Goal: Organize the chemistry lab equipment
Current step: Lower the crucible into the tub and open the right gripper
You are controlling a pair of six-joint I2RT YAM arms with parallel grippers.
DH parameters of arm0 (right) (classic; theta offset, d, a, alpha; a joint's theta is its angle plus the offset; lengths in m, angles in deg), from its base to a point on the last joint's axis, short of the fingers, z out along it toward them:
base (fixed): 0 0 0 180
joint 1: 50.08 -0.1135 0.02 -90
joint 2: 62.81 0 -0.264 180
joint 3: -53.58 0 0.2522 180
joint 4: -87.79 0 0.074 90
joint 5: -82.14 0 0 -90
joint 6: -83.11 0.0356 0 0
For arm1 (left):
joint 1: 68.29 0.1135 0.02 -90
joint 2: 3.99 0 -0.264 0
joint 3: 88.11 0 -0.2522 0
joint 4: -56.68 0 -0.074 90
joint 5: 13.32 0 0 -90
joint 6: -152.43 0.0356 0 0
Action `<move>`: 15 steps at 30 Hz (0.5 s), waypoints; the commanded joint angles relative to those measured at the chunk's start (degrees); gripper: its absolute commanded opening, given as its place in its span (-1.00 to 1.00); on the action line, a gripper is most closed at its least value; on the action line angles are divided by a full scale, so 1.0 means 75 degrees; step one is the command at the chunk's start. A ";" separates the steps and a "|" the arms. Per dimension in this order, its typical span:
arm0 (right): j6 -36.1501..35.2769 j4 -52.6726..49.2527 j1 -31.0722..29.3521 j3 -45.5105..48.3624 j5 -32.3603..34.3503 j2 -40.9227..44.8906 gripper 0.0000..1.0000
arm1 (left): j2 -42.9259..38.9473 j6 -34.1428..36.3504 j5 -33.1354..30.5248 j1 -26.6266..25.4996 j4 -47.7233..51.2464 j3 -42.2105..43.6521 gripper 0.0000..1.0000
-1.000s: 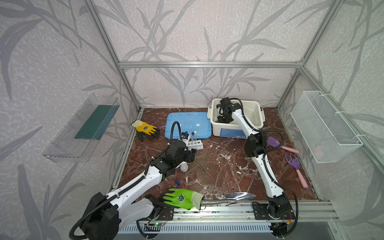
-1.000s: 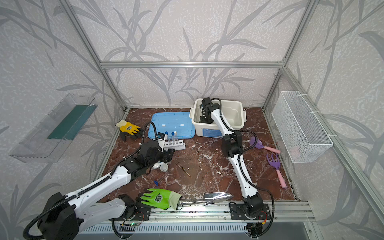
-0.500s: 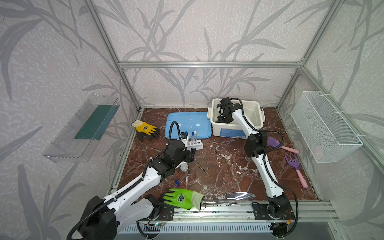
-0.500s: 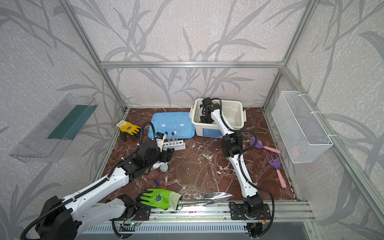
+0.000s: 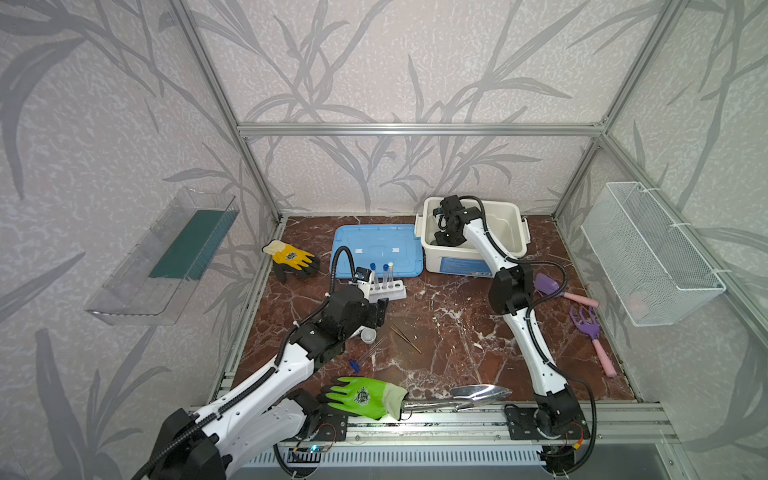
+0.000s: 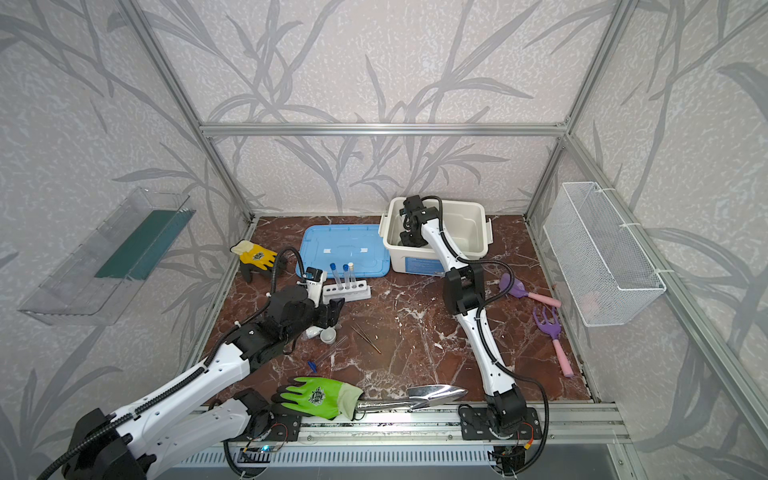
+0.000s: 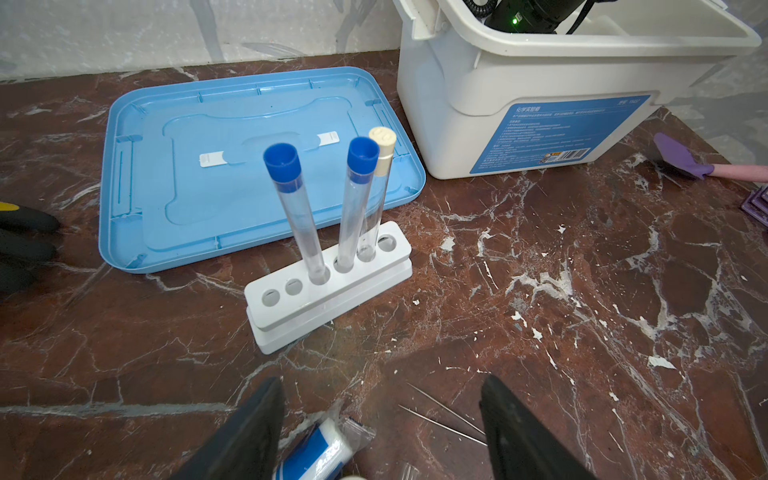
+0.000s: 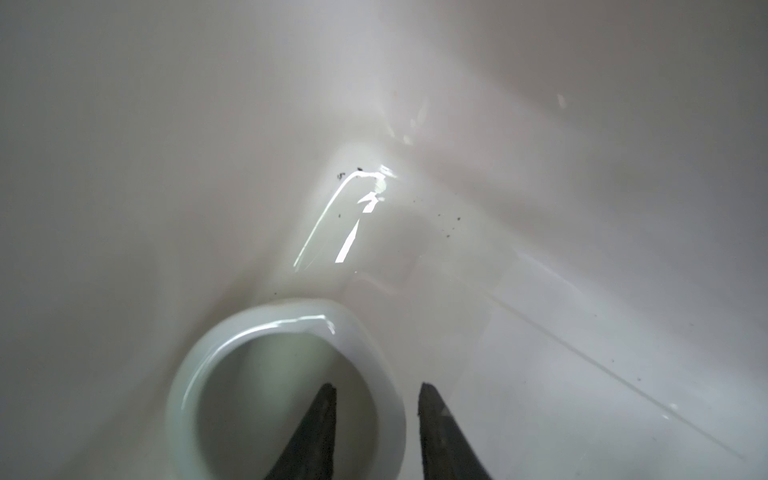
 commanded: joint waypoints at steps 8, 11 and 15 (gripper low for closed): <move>-0.0068 -0.0218 0.0155 0.0079 0.0162 0.1211 -0.12 | -0.0646 0.0076 -0.0222 0.0013 0.0247 0.0138 0.50; -0.0068 -0.0320 0.0151 0.0038 0.0057 0.1459 -0.09 | -0.0722 0.0046 -0.0198 0.0010 0.0236 0.0173 0.50; -0.0091 -0.0392 0.0153 0.0043 0.0024 0.1794 -0.08 | -0.0818 0.0052 -0.0175 0.0007 0.0200 0.0184 0.51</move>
